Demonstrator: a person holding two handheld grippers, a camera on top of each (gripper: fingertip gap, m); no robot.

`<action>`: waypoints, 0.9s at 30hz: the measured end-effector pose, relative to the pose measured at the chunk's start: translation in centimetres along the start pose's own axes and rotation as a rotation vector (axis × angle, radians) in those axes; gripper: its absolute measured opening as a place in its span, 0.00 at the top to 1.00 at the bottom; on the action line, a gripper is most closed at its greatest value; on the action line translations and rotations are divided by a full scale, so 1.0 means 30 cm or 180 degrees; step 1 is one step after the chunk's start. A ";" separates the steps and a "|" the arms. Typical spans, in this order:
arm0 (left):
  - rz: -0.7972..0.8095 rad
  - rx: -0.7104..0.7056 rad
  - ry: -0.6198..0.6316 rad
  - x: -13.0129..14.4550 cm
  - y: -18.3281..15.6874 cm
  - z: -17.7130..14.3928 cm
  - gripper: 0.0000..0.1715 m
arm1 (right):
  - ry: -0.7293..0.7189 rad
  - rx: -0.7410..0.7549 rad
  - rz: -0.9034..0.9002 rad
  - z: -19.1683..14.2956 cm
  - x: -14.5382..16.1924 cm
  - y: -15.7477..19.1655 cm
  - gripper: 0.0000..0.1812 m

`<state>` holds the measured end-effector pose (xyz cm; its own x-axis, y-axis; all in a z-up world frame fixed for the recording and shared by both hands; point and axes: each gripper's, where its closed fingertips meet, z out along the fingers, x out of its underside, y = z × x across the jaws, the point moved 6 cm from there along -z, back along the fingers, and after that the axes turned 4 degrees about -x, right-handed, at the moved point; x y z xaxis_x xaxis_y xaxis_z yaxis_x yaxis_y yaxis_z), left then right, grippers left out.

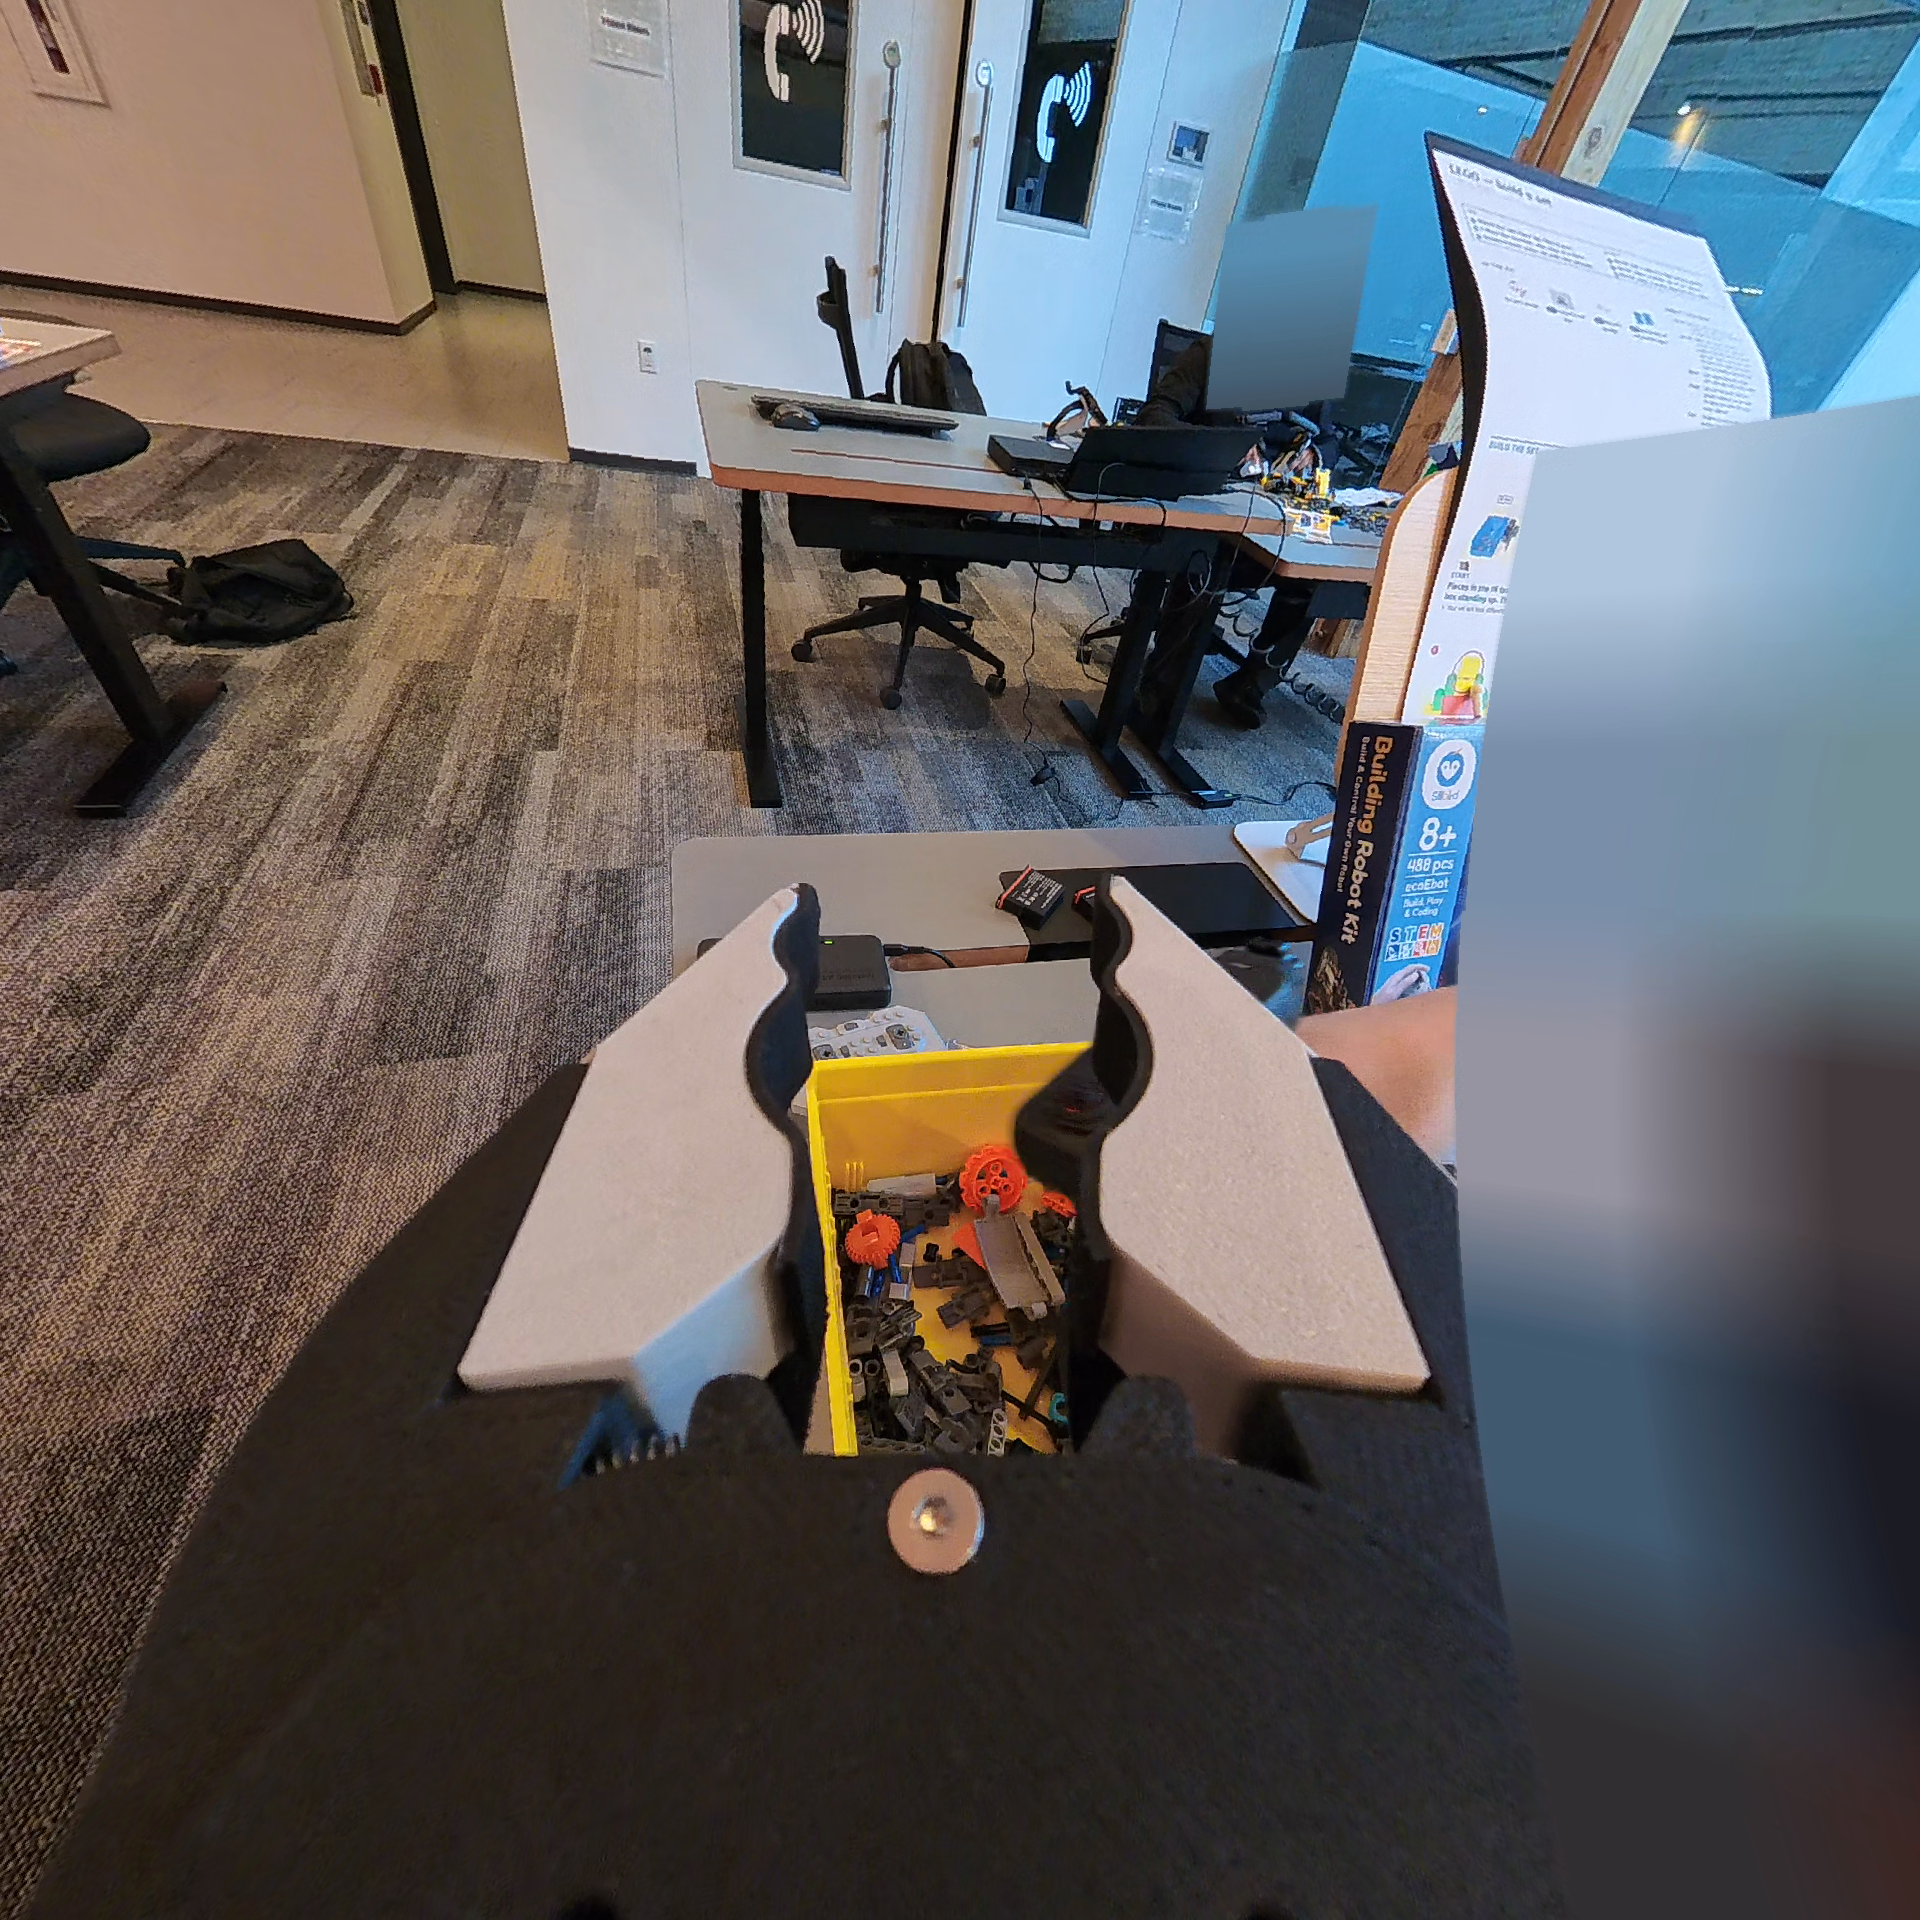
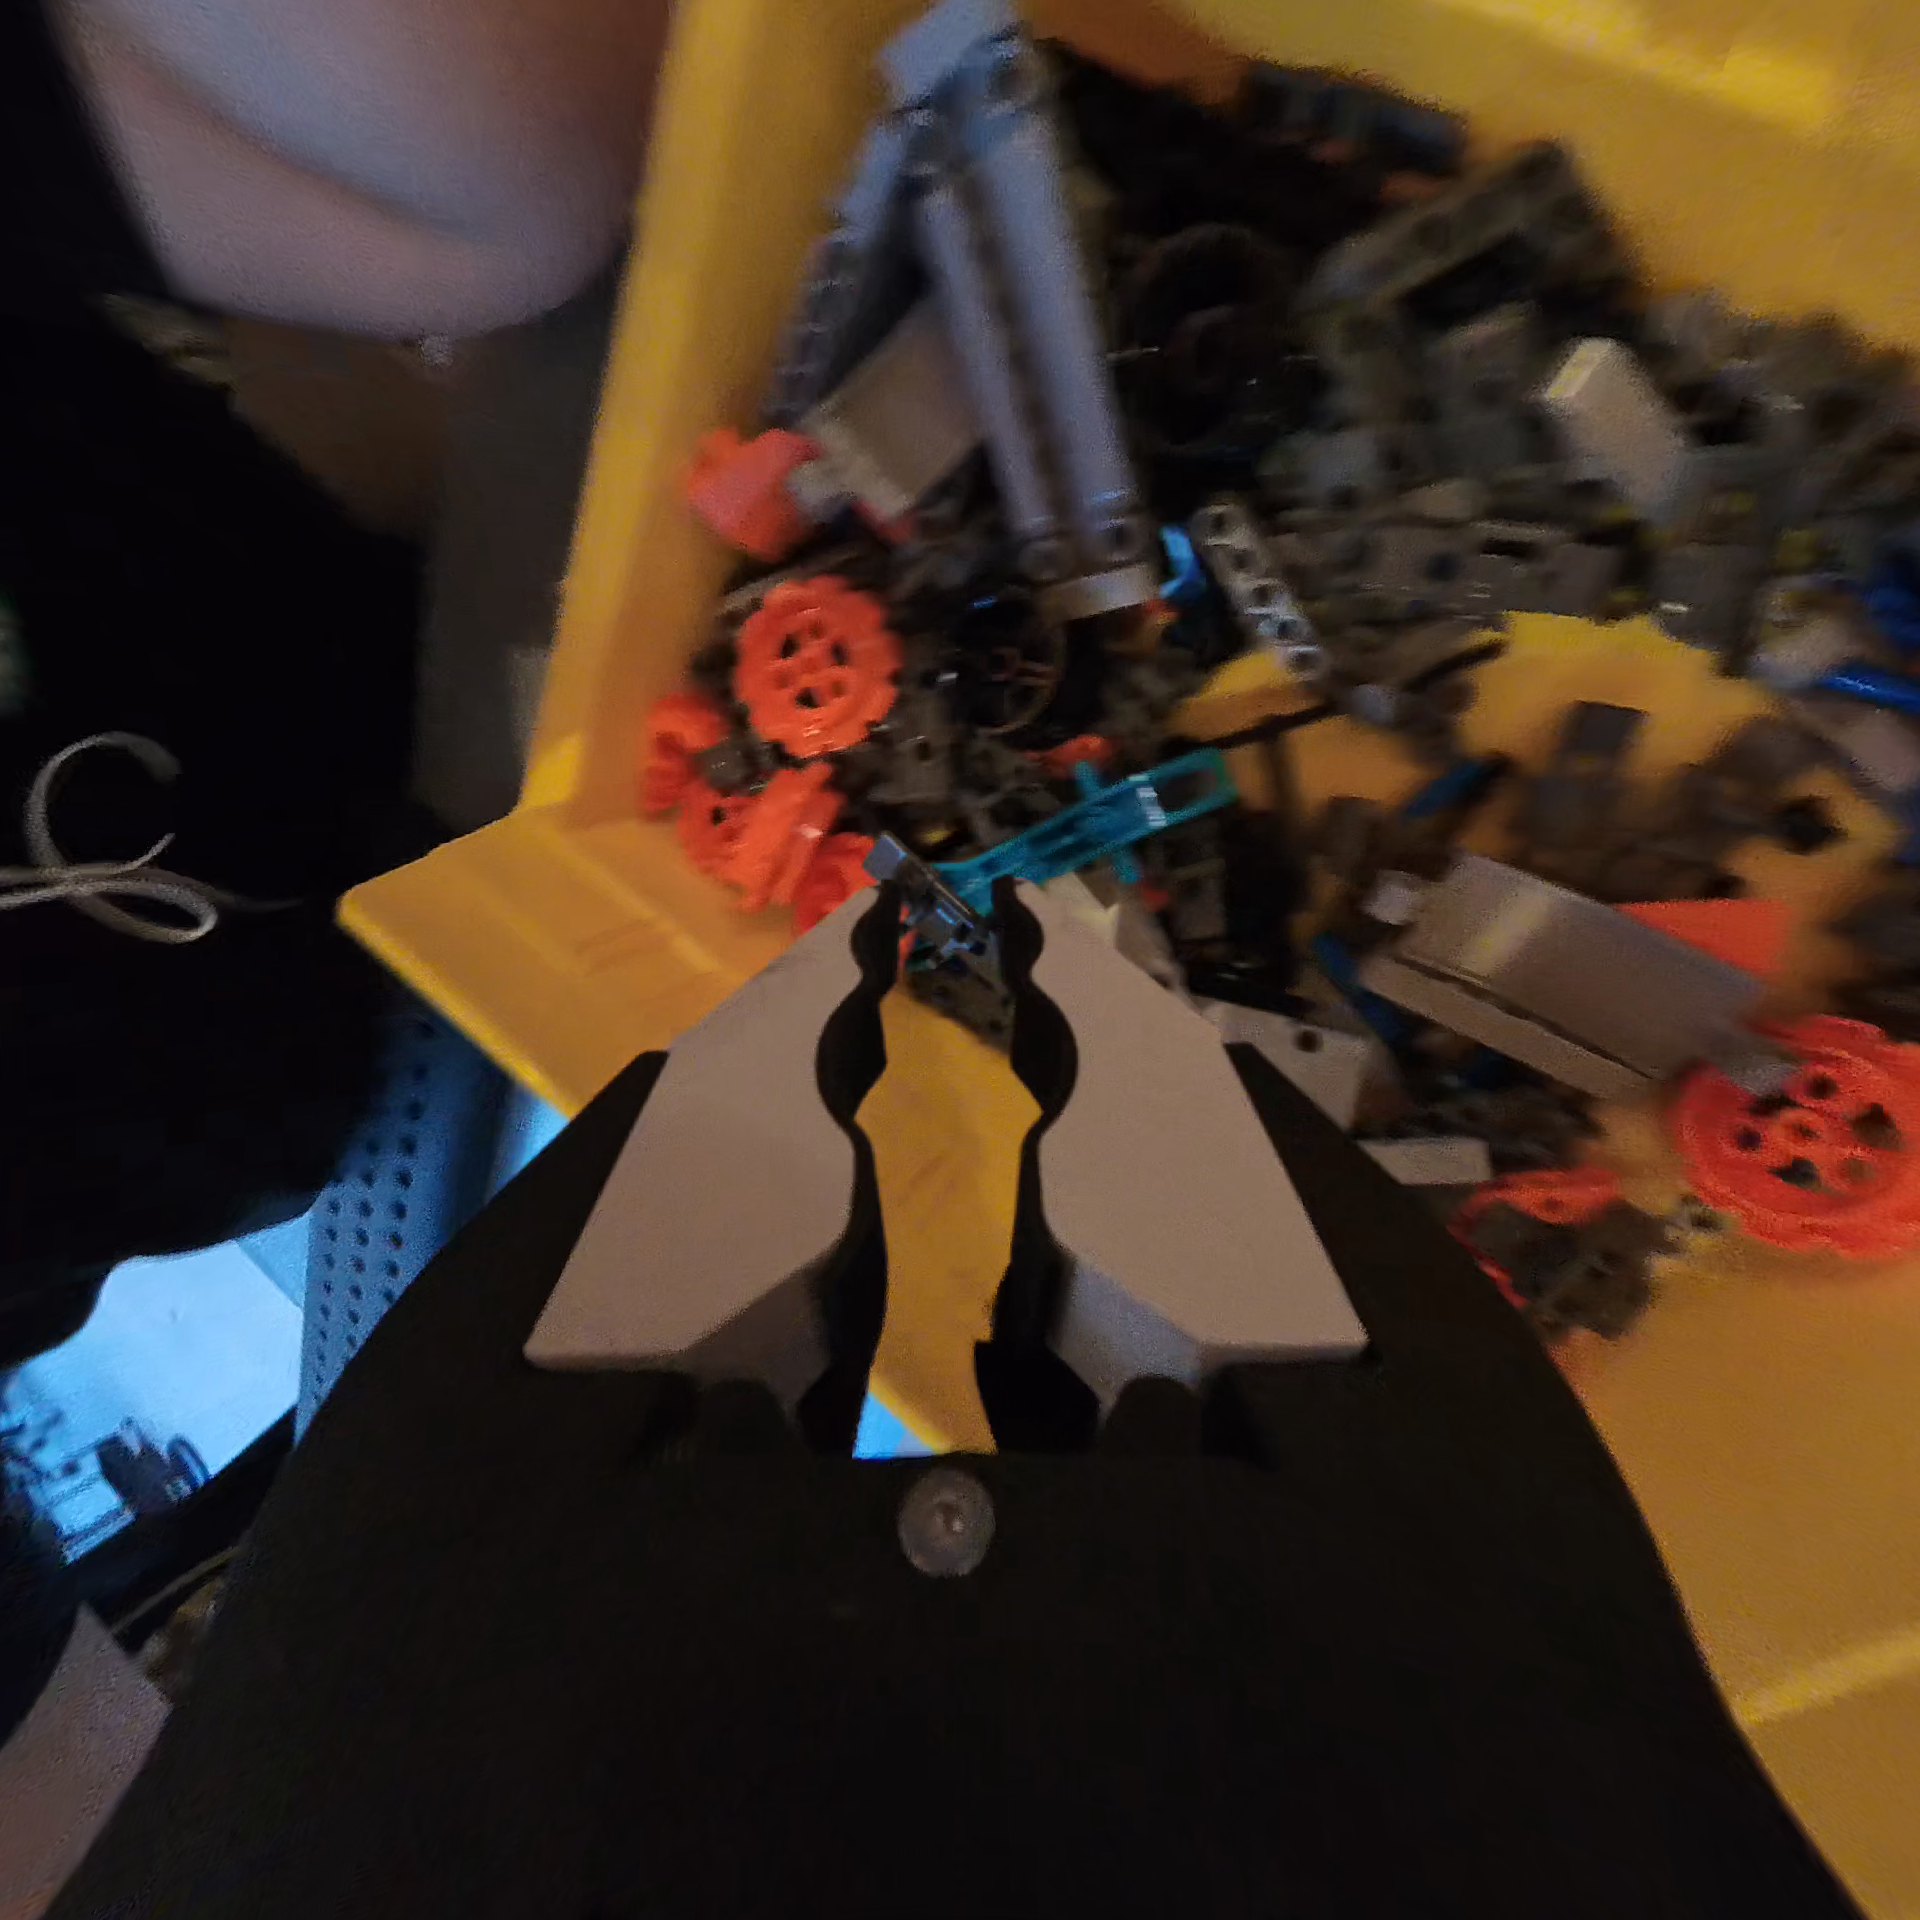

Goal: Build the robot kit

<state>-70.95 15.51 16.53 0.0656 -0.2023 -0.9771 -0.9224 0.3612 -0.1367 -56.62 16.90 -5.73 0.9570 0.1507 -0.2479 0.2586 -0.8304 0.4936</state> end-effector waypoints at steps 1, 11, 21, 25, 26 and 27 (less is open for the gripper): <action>0.0003 -0.0002 0.0003 0.000 0.000 0.000 0.71 | -0.0001 0.0005 -0.0078 -0.002 0.007 0.014 0.85; 0.0000 0.0004 0.0021 0.003 0.000 0.004 0.71 | 0.0030 0.1026 -0.0428 -0.032 -0.013 -0.180 0.88; -0.0022 -0.0031 -0.0012 -0.001 0.006 0.002 0.71 | 0.0012 0.1171 -0.0417 -0.106 0.019 -0.130 0.90; -0.0002 -0.0097 0.0024 0.003 0.006 0.012 0.71 | 0.0021 0.1268 -0.0417 -0.135 0.059 -0.097 0.90; 0.0003 -0.0107 0.0032 0.004 0.005 0.015 0.71 | 0.0015 0.1284 -0.0430 -0.136 0.065 -0.092 0.90; 0.0010 -0.0120 0.0043 0.005 0.004 0.019 0.71 | 0.0018 0.1298 -0.0448 -0.136 0.070 -0.089 0.90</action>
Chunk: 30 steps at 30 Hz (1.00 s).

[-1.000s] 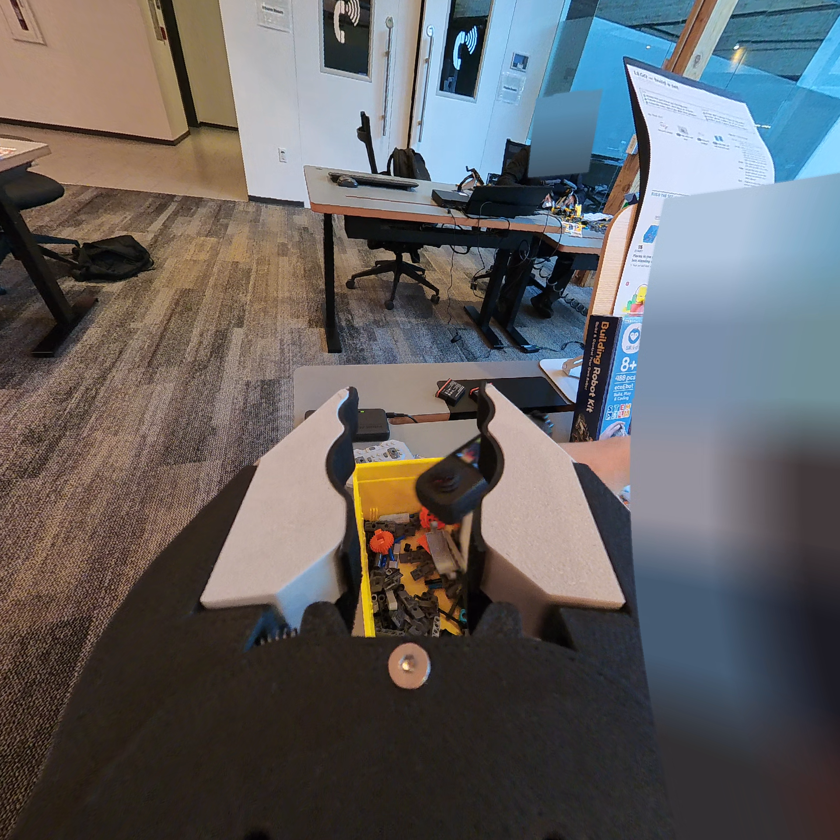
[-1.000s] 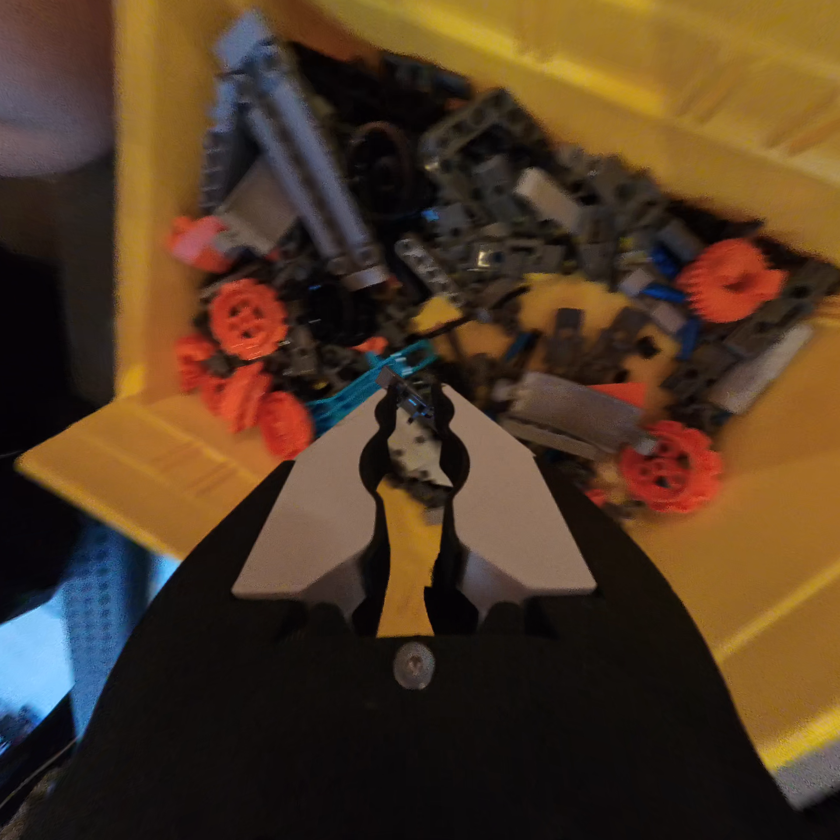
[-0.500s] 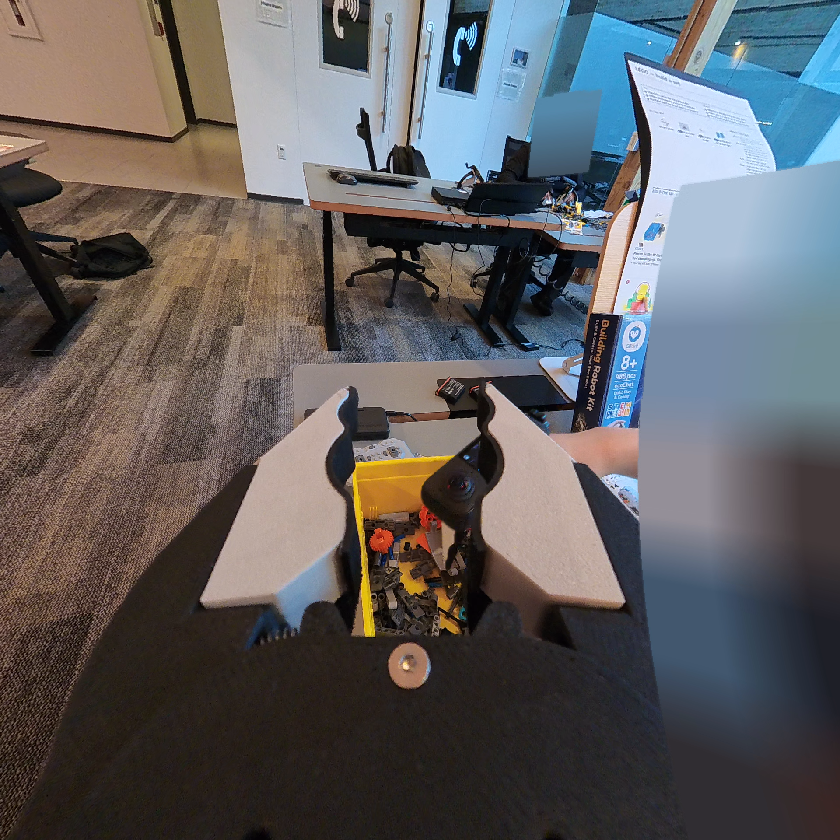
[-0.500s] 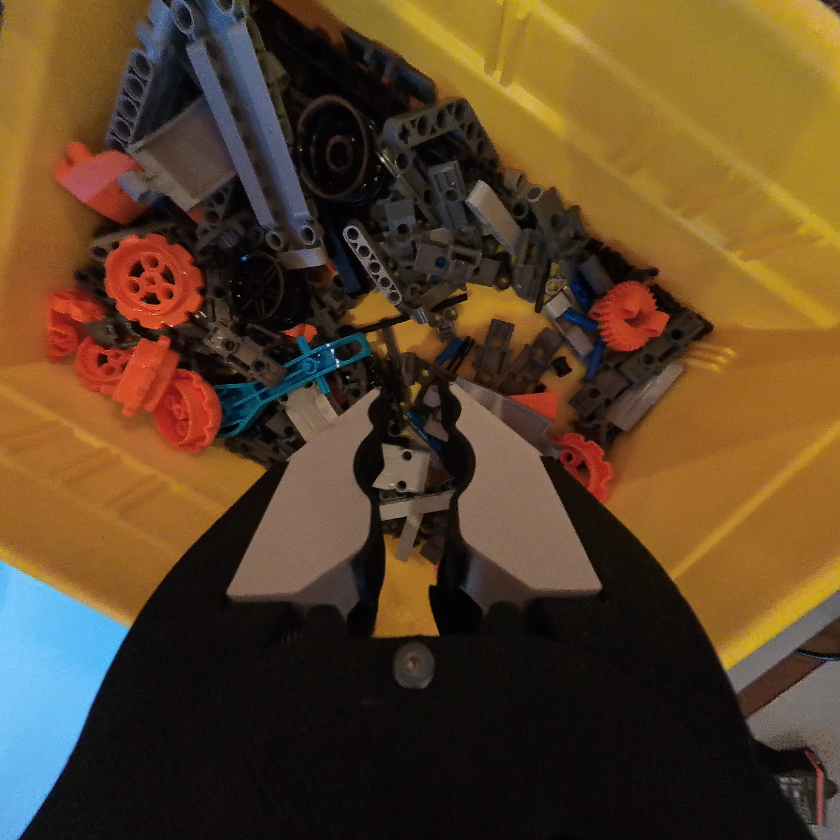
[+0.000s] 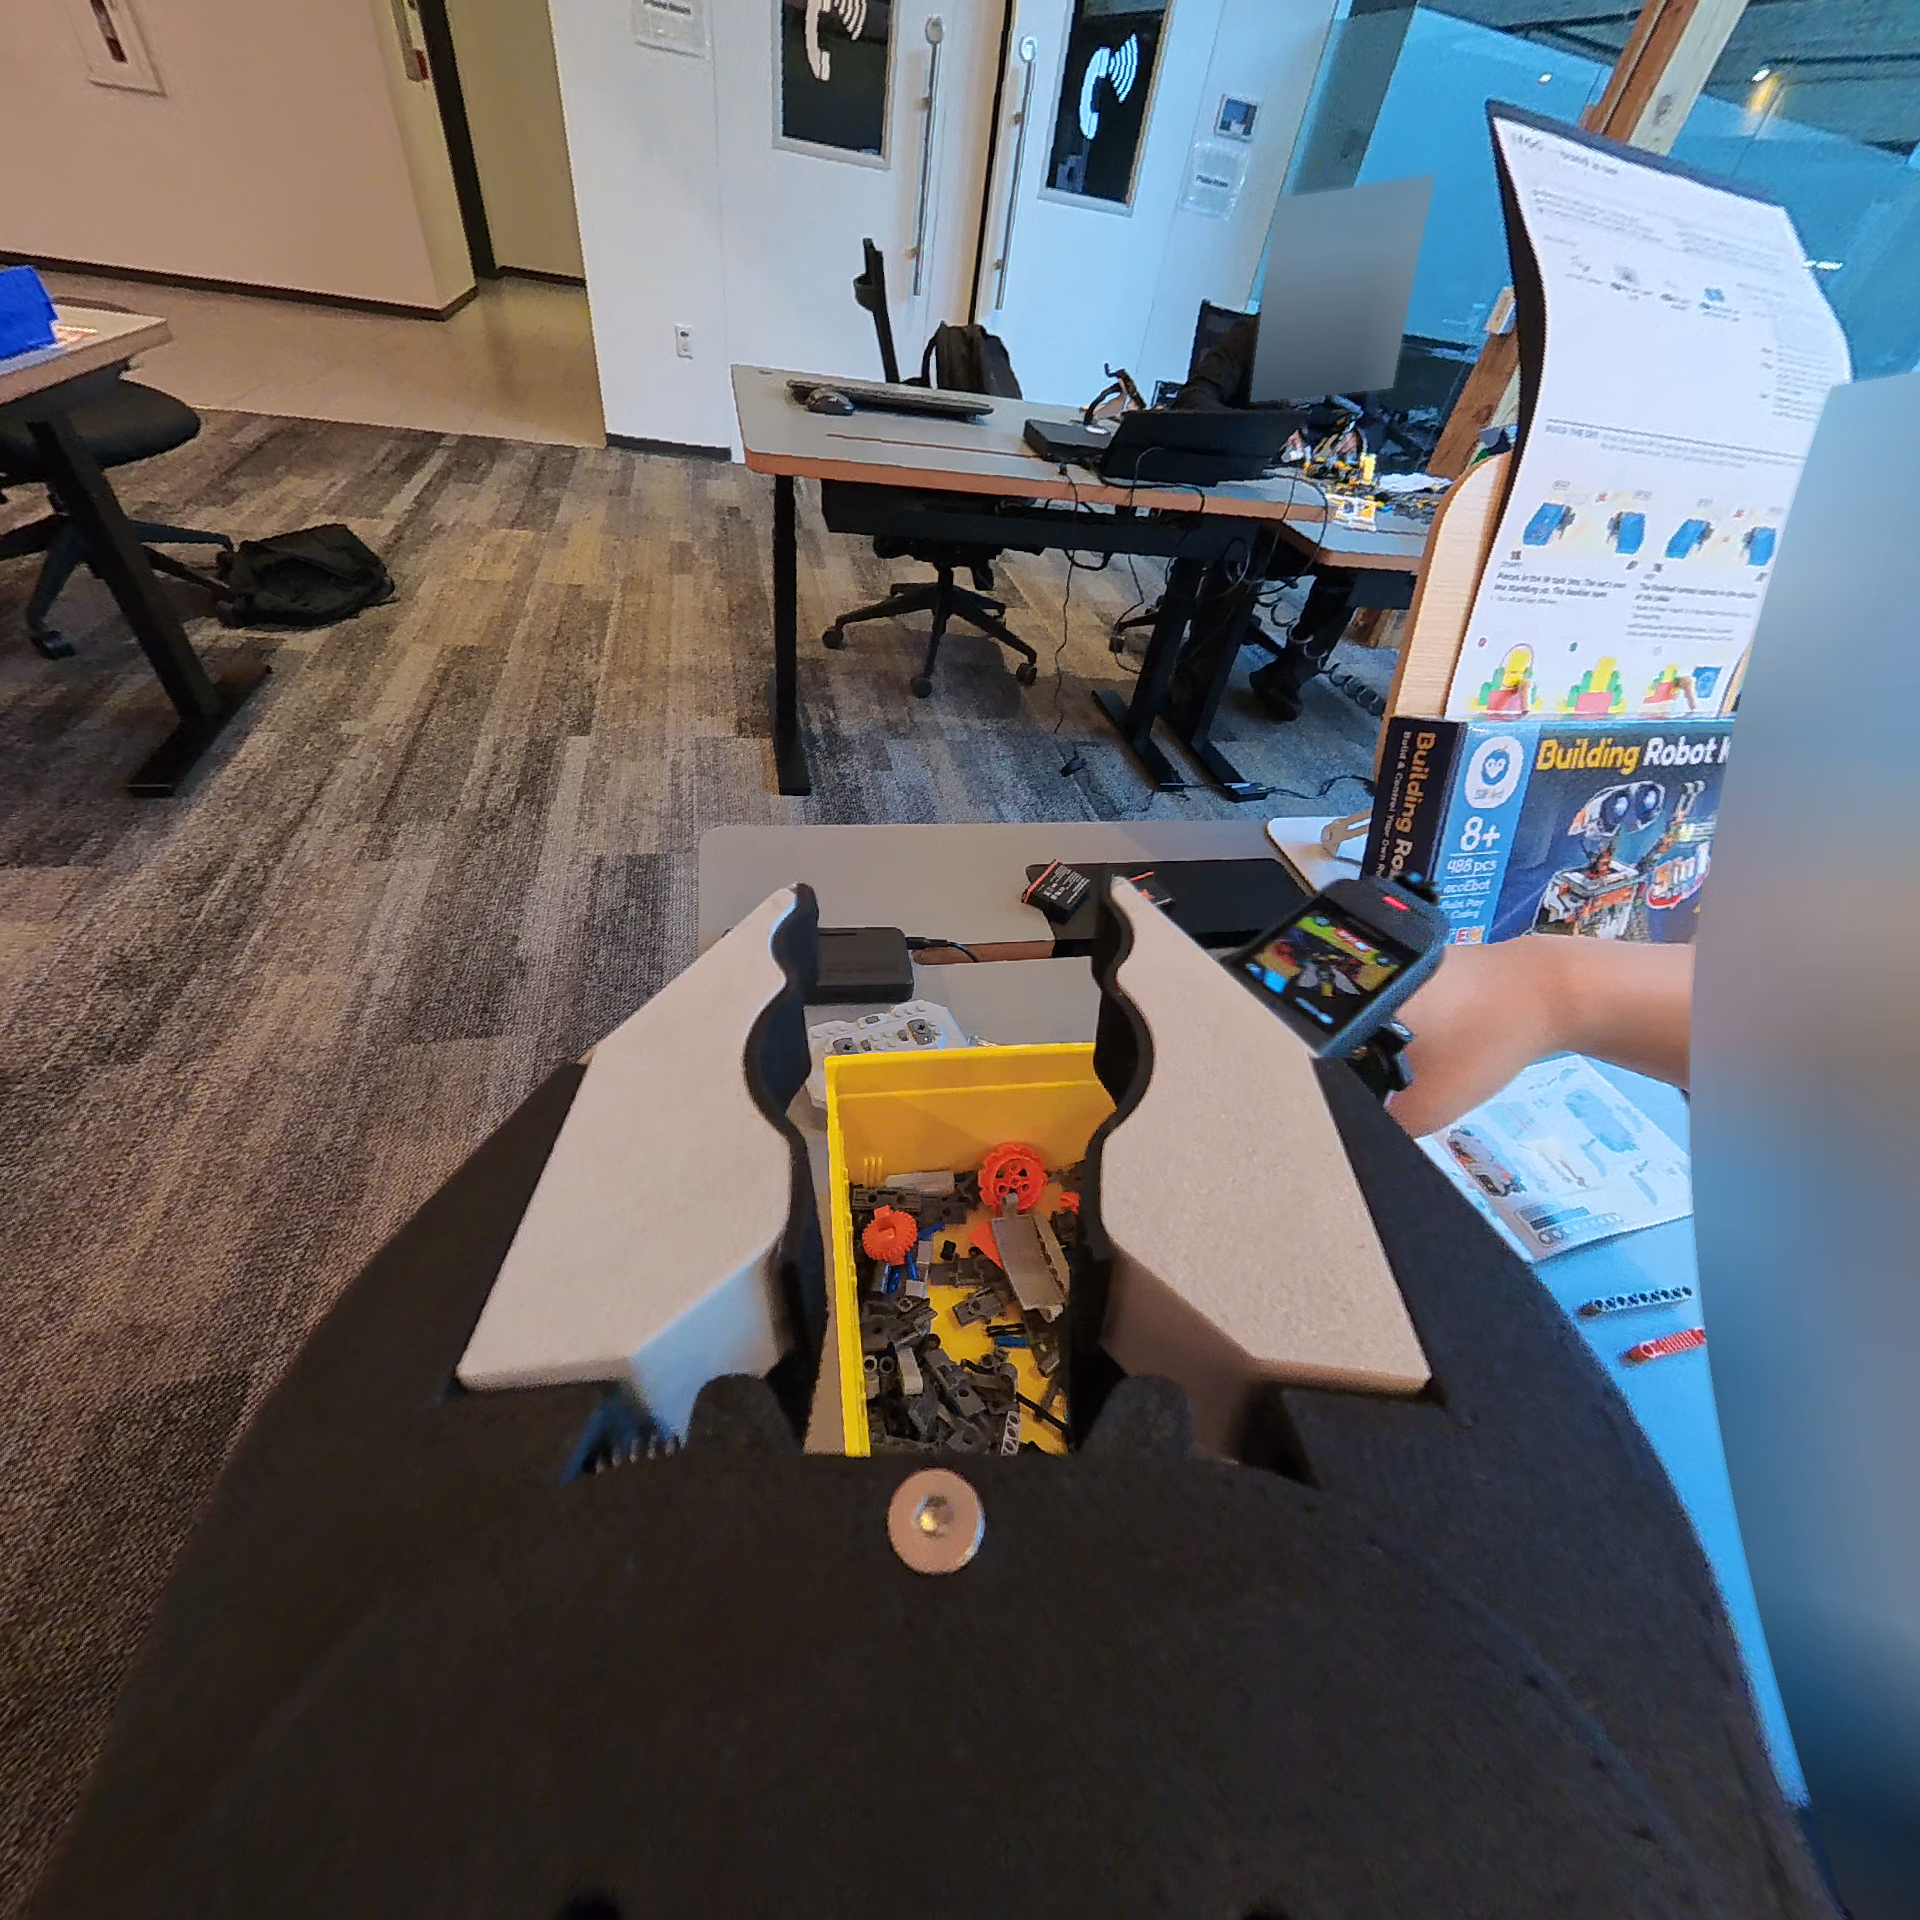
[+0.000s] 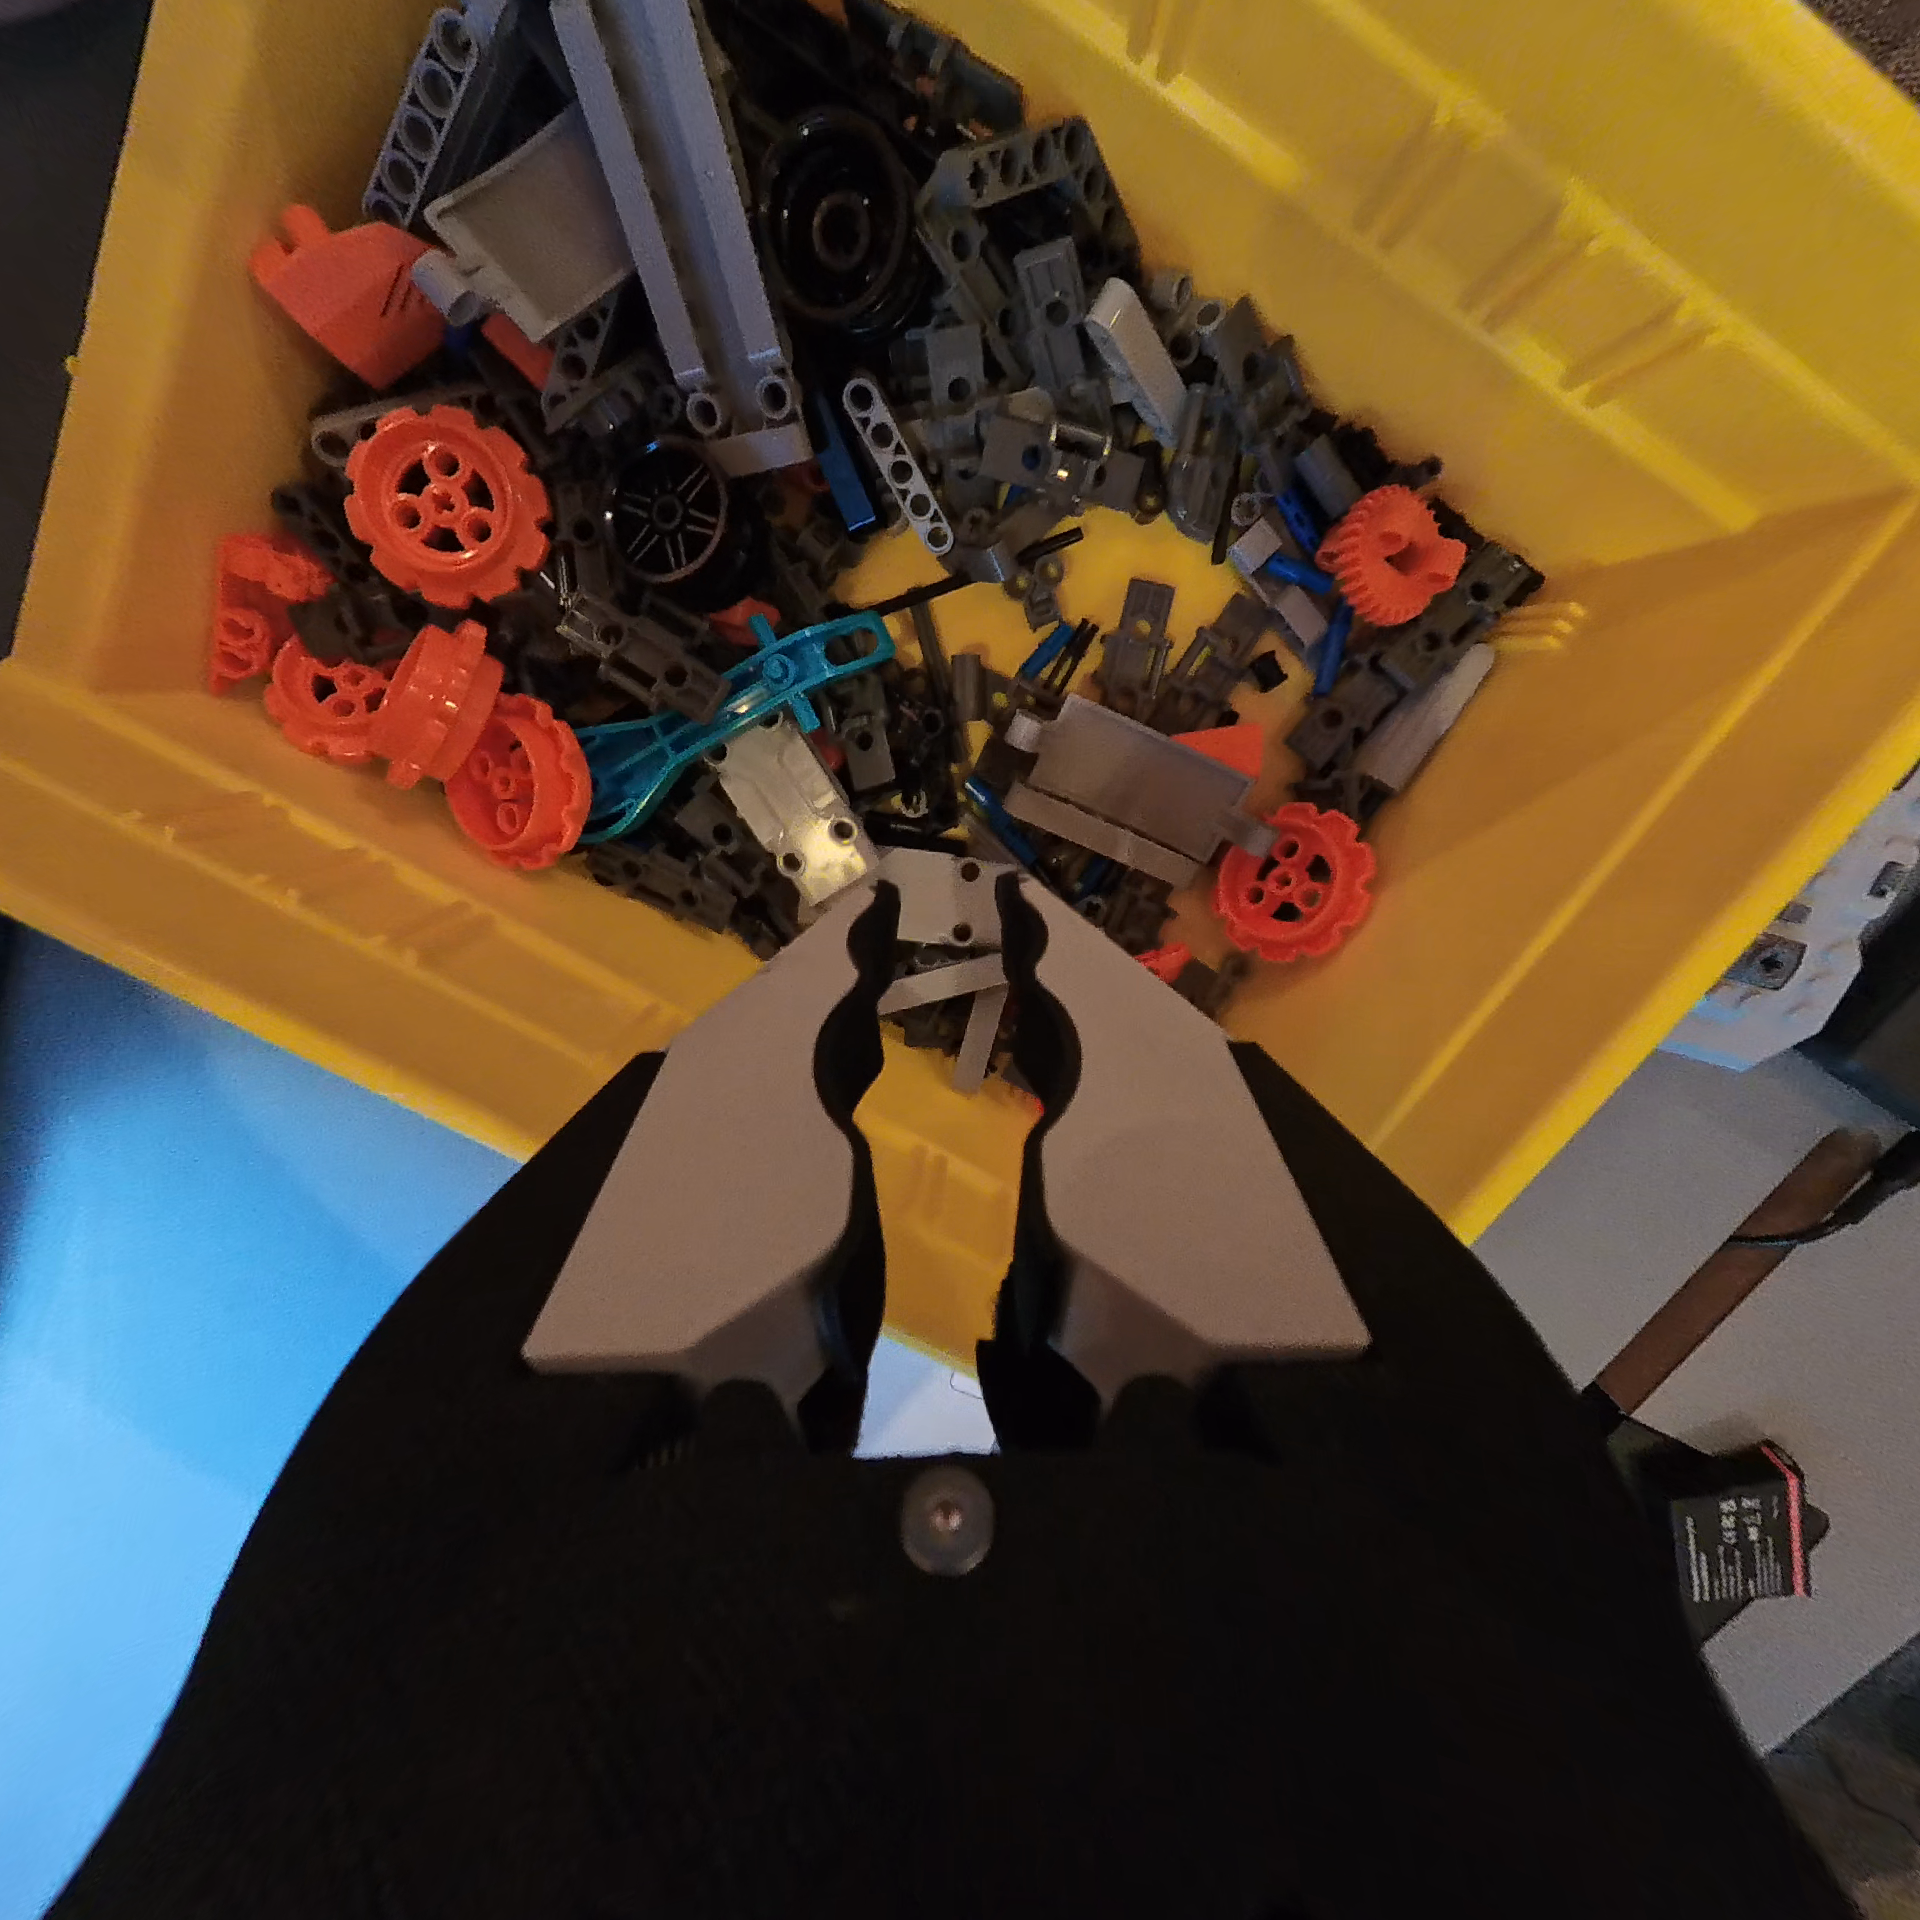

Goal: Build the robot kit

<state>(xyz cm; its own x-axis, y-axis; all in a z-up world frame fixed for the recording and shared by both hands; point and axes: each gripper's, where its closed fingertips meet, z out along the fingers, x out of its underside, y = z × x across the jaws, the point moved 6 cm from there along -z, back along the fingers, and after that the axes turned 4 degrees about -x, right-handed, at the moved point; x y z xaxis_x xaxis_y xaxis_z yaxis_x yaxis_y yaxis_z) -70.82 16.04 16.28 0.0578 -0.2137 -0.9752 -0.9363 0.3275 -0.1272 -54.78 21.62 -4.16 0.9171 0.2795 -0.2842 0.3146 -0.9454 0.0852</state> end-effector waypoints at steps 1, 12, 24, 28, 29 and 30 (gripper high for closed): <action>0.0009 -0.0005 0.0012 0.001 -0.002 0.004 0.71 | 0.0010 0.0032 -0.0029 -0.001 0.004 0.001 0.90; 0.0041 0.0027 0.0055 0.005 -0.016 0.013 0.71 | -0.0815 0.0203 -0.0064 -0.034 -0.094 -0.110 0.70; -0.0011 0.0080 -0.0011 -0.001 -0.003 -0.010 0.70 | -0.0162 0.0824 -0.0271 0.027 -0.101 -0.272 0.77; -0.0059 0.0103 -0.0051 -0.005 0.007 -0.020 0.70 | -0.0077 0.0923 -0.0316 0.040 -0.107 -0.287 0.77; -0.0062 0.0101 -0.0061 -0.006 0.010 -0.023 0.71 | -0.0127 0.0914 -0.0387 0.040 -0.122 -0.277 0.79; -0.0066 0.0102 -0.0071 -0.007 0.011 -0.026 0.71 | -0.0202 0.0900 -0.0507 0.040 -0.141 -0.261 0.81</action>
<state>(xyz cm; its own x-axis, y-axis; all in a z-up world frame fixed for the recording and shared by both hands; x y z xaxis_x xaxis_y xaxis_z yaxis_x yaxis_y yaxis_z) -71.41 15.48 16.58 0.0850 -0.2004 -0.9760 -0.9232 0.3527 -0.1528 -61.41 27.65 -4.77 0.8420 0.4250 -0.3322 0.3643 -0.9022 -0.2310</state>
